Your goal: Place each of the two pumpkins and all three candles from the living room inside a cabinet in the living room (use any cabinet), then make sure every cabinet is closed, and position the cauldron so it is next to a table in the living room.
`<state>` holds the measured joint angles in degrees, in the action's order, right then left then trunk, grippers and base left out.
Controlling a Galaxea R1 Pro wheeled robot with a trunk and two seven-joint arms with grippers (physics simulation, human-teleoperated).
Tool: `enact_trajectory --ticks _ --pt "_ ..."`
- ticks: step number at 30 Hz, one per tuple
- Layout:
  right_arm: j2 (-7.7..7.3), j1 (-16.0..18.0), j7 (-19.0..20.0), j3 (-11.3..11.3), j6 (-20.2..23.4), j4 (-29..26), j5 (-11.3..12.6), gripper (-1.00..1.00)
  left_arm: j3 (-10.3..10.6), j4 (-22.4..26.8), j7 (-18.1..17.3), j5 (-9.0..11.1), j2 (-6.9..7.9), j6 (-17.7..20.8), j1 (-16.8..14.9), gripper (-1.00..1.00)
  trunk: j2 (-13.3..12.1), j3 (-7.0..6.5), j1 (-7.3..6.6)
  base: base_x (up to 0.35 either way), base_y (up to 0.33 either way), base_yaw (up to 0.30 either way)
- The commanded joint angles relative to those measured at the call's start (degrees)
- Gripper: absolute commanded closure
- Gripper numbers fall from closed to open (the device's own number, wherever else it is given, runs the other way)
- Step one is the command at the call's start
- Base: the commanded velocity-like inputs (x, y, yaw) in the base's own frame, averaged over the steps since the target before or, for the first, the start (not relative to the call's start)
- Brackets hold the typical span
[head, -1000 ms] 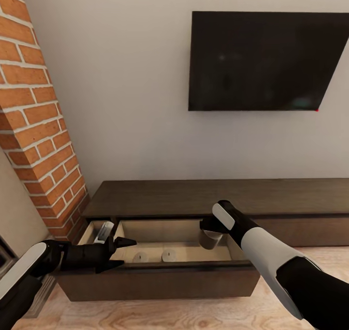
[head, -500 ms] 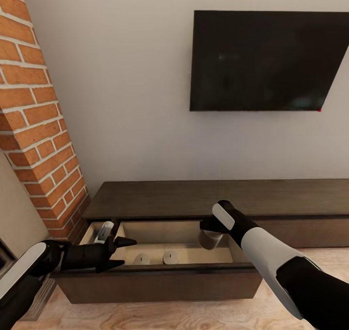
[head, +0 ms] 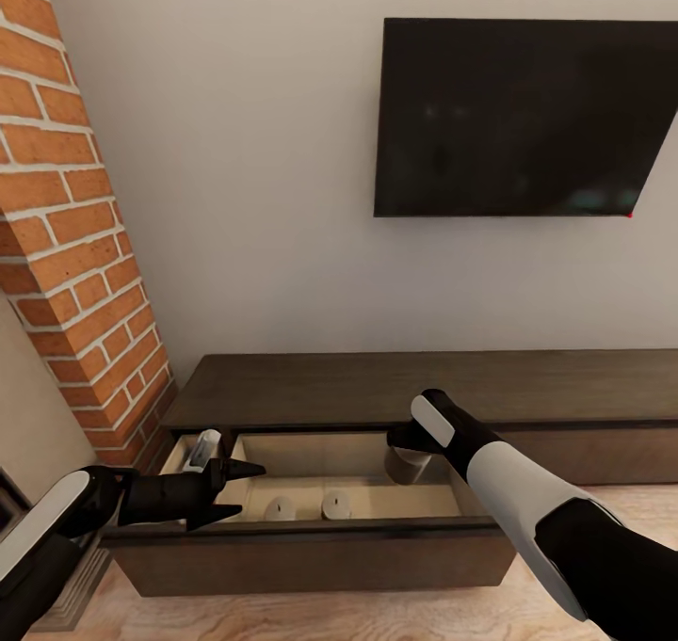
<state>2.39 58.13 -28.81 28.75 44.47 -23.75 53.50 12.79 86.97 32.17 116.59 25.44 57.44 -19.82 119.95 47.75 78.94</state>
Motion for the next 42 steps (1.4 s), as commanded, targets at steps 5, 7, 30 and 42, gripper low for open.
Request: enact_trajectory --ticks 5,7,30,42 --pt "-0.02 0.06 -0.51 0.46 -0.56 0.00 0.70 1.00 -0.13 0.06 0.53 0.65 0.11 -0.05 -0.05 -1.00 0.43 0.24 0.21 0.001 0.001 0.000" --pt "0.01 0.06 -0.52 0.49 -0.64 0.01 0.72 1.00 -0.18 0.05 0.53 0.66 0.12 -0.05 -0.05 -1.00 1.23 0.60 0.65 0.000 0.000 0.000" --pt "0.05 0.06 -0.46 0.52 -1.11 0.02 0.64 1.00 0.16 0.65 0.43 6.98 0.28 0.06 -0.05 -1.00 10.46 4.73 5.70 0.000 0.000 0.000" --pt "0.07 0.06 -0.46 0.56 -1.56 0.02 0.62 1.00 1.77 1.05 0.37 9.14 0.22 0.13 -0.05 -1.00 14.07 6.34 7.68 0.000 0.000 0.000"
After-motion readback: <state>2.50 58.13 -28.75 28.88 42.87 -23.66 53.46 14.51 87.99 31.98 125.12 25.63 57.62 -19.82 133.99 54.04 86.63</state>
